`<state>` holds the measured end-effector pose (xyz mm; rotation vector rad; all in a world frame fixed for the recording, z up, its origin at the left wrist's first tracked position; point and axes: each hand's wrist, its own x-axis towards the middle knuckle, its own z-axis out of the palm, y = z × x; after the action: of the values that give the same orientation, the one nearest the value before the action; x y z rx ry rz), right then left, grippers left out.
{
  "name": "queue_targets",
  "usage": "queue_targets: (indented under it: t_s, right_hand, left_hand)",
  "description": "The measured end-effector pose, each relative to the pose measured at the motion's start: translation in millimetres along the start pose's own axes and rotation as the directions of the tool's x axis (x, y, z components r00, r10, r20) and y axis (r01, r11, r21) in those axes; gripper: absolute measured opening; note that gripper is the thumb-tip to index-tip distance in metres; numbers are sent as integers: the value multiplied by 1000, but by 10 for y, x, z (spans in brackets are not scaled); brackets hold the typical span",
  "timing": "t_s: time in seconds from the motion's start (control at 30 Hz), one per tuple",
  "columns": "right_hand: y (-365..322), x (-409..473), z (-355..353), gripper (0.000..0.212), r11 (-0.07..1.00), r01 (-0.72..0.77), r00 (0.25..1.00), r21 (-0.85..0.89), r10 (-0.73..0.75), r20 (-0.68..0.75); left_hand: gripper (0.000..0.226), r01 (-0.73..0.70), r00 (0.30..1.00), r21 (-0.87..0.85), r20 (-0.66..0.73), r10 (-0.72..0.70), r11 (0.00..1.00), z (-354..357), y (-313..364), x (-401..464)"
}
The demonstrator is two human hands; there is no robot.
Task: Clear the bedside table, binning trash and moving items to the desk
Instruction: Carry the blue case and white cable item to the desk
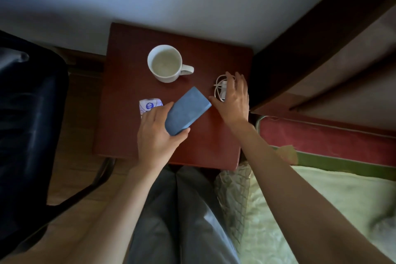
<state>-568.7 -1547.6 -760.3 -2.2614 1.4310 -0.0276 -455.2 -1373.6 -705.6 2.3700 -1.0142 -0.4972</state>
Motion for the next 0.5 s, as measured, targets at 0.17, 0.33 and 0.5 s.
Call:
queue_targets:
  t_s: [0.17, 0.33, 0.5]
  right_hand:
    - [40, 147, 75, 84, 997, -38, 999, 73, 37, 19]
    - [88, 232, 64, 67, 985, -76, 996, 156, 84, -41]
    - [86, 113, -8, 50, 959, -106, 993, 263, 115, -20]
  left_hand:
    - [68, 13, 999, -12, -42, -13, 1000, 0, -14, -29]
    - [69, 24, 999, -11, -45, -25, 1000, -44, -73, -72]
    - [69, 42, 998, -8, -46, -42, 999, -122, -64, -94]
